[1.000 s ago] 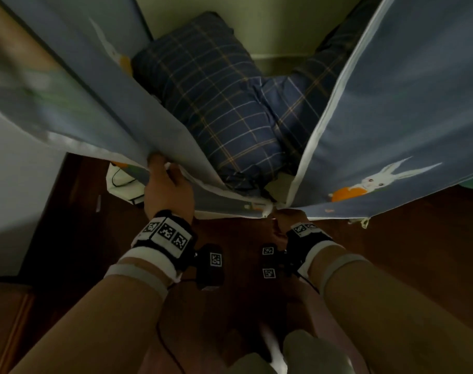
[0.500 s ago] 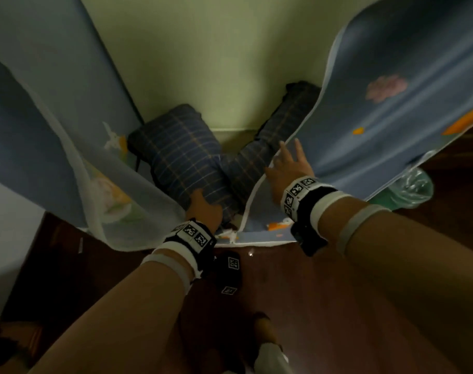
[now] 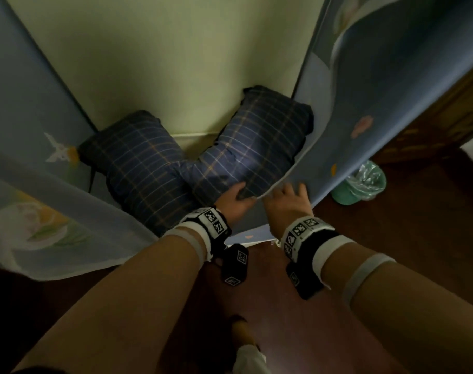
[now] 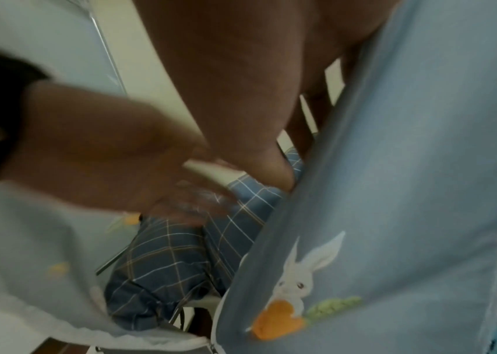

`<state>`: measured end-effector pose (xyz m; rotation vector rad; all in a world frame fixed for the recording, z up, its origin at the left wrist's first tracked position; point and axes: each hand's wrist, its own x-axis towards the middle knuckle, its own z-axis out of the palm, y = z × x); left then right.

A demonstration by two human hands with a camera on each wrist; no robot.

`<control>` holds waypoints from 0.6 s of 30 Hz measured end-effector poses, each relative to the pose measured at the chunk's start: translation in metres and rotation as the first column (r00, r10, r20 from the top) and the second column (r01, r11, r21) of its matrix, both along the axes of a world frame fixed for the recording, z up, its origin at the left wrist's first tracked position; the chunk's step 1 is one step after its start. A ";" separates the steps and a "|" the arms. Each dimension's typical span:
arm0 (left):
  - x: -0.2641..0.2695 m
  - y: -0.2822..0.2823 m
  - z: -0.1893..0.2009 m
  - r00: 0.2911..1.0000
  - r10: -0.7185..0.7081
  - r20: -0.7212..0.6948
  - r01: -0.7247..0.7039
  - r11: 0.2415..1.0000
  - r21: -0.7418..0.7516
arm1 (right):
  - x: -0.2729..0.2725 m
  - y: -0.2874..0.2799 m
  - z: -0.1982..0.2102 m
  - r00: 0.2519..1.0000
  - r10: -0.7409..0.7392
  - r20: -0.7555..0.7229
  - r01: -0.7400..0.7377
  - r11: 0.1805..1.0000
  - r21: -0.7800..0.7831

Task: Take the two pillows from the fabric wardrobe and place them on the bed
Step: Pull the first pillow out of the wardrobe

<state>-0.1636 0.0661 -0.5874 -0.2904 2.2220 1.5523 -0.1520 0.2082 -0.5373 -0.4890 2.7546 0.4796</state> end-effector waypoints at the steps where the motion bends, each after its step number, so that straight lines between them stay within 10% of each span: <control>1: -0.007 0.011 0.009 1.000 -0.013 -0.005 0.013 0.999 0.038 | 0.003 0.006 -0.001 1.000 0.020 -0.024 -0.020 1.000 -0.011; 11: -0.075 0.093 0.087 0.984 -0.143 -0.109 0.160 0.972 0.174 | 0.008 0.076 0.008 0.990 0.138 0.029 -0.123 0.946 -0.300; 18: -0.095 0.106 0.059 0.985 -0.172 0.013 0.170 0.982 0.076 | 0.000 0.103 0.011 0.995 0.095 -0.033 -0.096 0.801 -0.591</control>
